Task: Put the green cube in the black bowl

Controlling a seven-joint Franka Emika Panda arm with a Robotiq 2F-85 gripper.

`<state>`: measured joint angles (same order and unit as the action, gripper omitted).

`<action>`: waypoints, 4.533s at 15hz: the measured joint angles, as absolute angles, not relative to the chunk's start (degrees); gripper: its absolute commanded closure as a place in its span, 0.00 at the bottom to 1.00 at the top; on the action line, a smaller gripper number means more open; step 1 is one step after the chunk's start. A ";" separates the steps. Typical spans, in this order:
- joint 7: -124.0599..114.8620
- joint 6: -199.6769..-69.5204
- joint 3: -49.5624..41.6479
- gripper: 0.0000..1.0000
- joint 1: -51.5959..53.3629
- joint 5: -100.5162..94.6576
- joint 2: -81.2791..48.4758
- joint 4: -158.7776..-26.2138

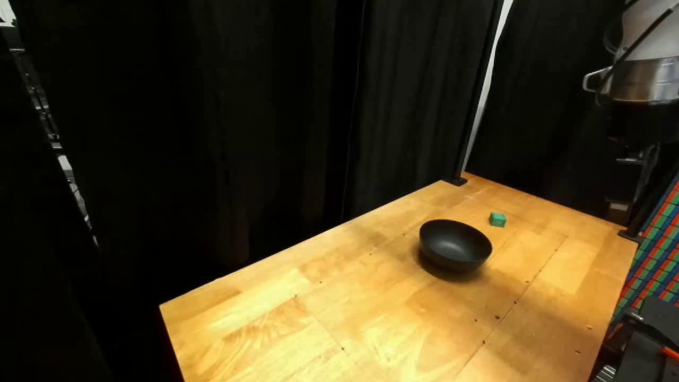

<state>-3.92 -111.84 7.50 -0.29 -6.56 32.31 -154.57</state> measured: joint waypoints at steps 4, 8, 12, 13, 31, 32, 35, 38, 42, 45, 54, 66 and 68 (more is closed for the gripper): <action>-3.92 -111.84 7.50 0.00 -0.29 -6.56 32.38 -154.48; -3.92 -111.84 7.50 0.00 -0.29 -6.56 32.38 -154.47; -3.92 -111.84 7.47 0.00 -0.27 -6.56 32.01 -154.60; -3.92 -111.84 7.47 0.00 -0.27 -6.56 31.58 -154.61; -16.14 -120.79 5.46 0.00 -3.13 -6.35 20.47 -149.24; -18.10 -123.06 4.97 0.00 -3.95 -6.35 17.16 -147.09; -22.84 -128.97 2.41 0.00 -5.79 -6.06 6.90 -139.52; -26.09 -133.28 -1.39 0.00 -7.04 -4.86 -2.80 -131.53; -27.00 -134.89 -6.98 0.00 -8.84 0.66 -14.49 -122.16; -26.60 -134.90 -9.47 0.00 -11.41 7.24 -22.15 -116.60; -27.04 -134.89 -10.29 0.26 -15.96 17.23 -41.29 -100.99; -27.95 -126.67 -11.14 0.82 -15.37 17.22 -45.41 -94.56; -27.92 -126.10 -11.03 0.82 -14.19 17.22 -42.58 -96.67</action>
